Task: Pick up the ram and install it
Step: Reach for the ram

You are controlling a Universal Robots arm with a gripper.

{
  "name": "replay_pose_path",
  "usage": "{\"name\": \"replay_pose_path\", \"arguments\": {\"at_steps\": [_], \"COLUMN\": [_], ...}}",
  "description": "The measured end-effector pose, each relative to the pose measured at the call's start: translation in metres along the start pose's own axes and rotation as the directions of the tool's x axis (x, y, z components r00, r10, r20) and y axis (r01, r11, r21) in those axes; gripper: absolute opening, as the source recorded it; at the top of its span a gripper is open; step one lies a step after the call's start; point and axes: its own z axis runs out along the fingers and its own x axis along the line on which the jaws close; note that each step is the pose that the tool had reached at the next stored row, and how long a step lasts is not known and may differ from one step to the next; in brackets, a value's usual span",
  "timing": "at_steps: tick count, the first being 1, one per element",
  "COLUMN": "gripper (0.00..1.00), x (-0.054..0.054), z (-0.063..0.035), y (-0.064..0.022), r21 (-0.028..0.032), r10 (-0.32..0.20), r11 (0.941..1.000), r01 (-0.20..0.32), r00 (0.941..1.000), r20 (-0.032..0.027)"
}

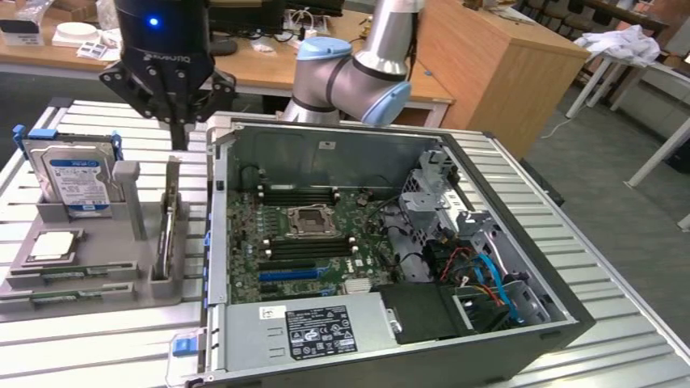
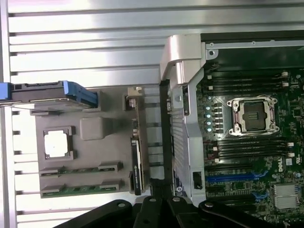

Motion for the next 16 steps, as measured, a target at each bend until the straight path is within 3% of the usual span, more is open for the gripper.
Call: {"name": "replay_pose_path", "arguments": {"at_steps": [16], "gripper": [0.11], "x": [0.035], "z": [-0.0004], "y": [-0.0011], "r21": [0.0], "r10": [0.0], "r11": [1.0], "r01": [0.0], "r00": [1.0], "r20": [0.0]}}
